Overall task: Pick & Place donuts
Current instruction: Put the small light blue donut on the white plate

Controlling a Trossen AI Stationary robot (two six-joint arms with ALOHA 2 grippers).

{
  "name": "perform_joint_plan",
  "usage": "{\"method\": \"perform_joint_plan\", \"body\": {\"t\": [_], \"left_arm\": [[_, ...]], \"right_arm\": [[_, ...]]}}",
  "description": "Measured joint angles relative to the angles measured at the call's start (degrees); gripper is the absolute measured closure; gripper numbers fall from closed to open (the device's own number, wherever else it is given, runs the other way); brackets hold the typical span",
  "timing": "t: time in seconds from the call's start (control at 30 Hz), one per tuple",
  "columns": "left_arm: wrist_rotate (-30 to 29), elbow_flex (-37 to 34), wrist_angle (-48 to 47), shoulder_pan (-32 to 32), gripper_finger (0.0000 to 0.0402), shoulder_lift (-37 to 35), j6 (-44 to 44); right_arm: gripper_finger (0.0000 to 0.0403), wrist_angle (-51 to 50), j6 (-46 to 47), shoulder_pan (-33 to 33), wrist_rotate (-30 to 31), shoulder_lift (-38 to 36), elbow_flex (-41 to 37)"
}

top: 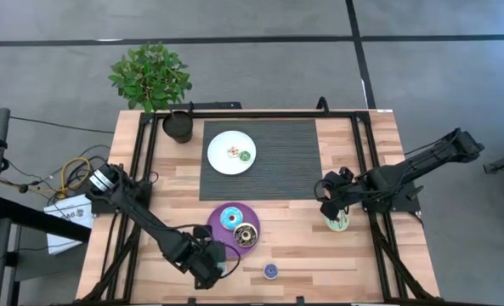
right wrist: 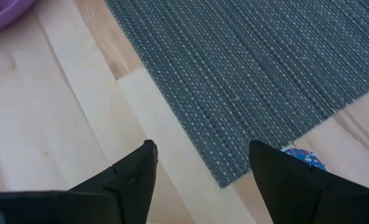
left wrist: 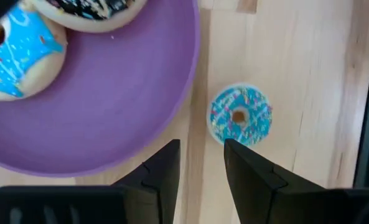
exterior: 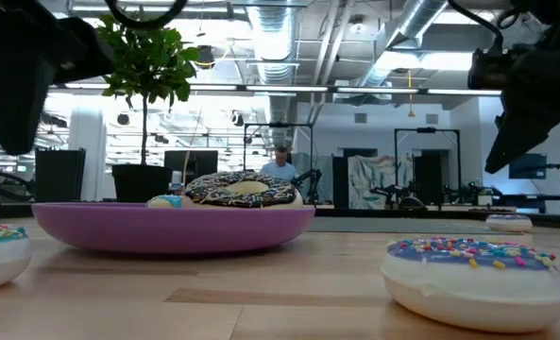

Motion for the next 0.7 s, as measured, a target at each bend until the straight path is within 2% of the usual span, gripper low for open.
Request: {"method": "perform_joint_plan", "body": {"t": [0.33, 0.5, 0.7], "left_arm": [[-0.1, 0.0, 0.8, 0.9, 0.0275, 0.0, -0.9], [0.2, 0.0, 0.9, 0.8, 0.0222, 0.0, 0.2], [4.2, 0.0, 0.9, 0.6, 0.0136, 0.0, 4.9]], "right_arm": [[0.0158, 3.8, 0.0, 0.2, -0.2, 3.8, 0.0], [0.0158, 5.5, 0.0, 0.2, -0.3, 4.8, 0.0], [0.0159, 5.4, 0.0, 0.2, -0.3, 5.0, 0.0]]}}
